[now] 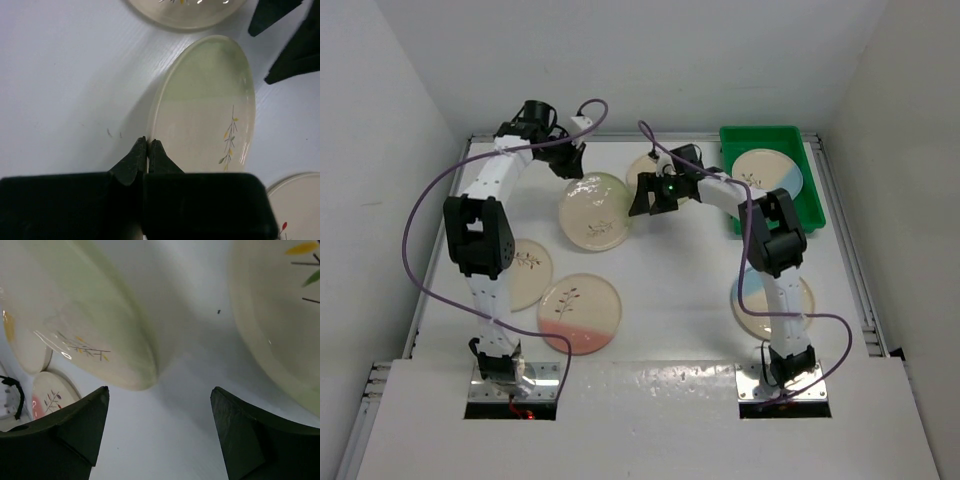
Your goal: Place the plates into the plastic bin on the countertop
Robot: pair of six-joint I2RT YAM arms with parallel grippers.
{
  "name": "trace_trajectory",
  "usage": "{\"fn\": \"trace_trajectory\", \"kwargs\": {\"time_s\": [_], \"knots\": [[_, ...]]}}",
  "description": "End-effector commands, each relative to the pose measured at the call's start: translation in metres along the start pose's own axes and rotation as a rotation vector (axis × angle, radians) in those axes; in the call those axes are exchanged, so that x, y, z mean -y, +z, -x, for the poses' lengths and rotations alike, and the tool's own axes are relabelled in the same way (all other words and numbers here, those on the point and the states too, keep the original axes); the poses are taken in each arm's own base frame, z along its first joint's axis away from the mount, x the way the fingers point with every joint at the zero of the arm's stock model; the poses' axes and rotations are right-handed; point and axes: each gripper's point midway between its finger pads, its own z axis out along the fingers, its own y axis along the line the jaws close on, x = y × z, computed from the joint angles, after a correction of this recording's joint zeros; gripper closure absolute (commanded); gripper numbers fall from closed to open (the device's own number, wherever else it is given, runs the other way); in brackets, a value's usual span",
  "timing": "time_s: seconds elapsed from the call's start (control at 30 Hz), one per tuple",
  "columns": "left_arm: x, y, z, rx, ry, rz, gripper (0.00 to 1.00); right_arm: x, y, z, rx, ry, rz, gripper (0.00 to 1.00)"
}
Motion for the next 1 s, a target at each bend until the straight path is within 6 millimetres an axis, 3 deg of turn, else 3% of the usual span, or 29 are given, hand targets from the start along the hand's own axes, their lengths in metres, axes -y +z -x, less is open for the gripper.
{"fn": "trace_trajectory", "kwargs": {"time_s": [0.0,0.13,0.3,0.4,0.43,0.57,0.7,0.73,0.77,0.83,0.87,0.93,0.97], "knots": [[0.009,-0.016,0.010,0.047,0.050,-0.020,1.00,-0.010,-0.002,0.026,0.081,0.040,0.113,0.19],[0.025,0.000,0.003,0.024,0.065,-0.059,1.00,-0.007,0.026,0.000,0.037,0.096,0.164,0.19],[0.025,0.013,-0.003,0.024,0.047,-0.052,1.00,-0.028,0.042,-0.010,0.037,0.167,0.283,0.28],[0.020,0.017,-0.002,0.028,0.045,-0.038,1.00,-0.040,0.049,-0.014,0.037,0.198,0.326,0.57],[0.019,0.017,0.000,0.036,0.042,-0.033,1.00,-0.042,0.049,-0.014,0.036,0.202,0.331,0.72],[0.017,0.017,0.000,0.037,0.037,-0.021,1.00,-0.040,0.043,-0.007,0.048,0.226,0.329,1.00],[0.003,0.009,0.003,0.034,0.001,0.034,0.98,-0.044,0.009,0.027,0.144,0.223,0.343,1.00],[-0.003,0.002,0.011,0.055,-0.008,0.053,0.89,-0.046,0.002,0.033,0.158,0.229,0.343,1.00],[-0.014,-0.004,0.010,0.071,-0.065,0.065,0.77,-0.047,-0.024,0.056,0.223,0.211,0.337,1.00],[-0.028,-0.018,0.026,0.137,-0.103,0.075,0.54,-0.047,-0.042,0.074,0.271,0.245,0.337,1.00],[-0.042,-0.031,0.028,0.166,-0.131,0.100,0.51,-0.042,-0.079,0.105,0.383,0.210,0.345,1.00],[-0.053,-0.041,0.032,0.205,-0.196,0.108,0.48,-0.038,-0.102,0.118,0.444,0.265,0.364,1.00],[-0.066,-0.047,0.029,0.220,-0.231,0.130,0.48,-0.023,-0.143,0.138,0.558,0.305,0.365,1.00]]}}
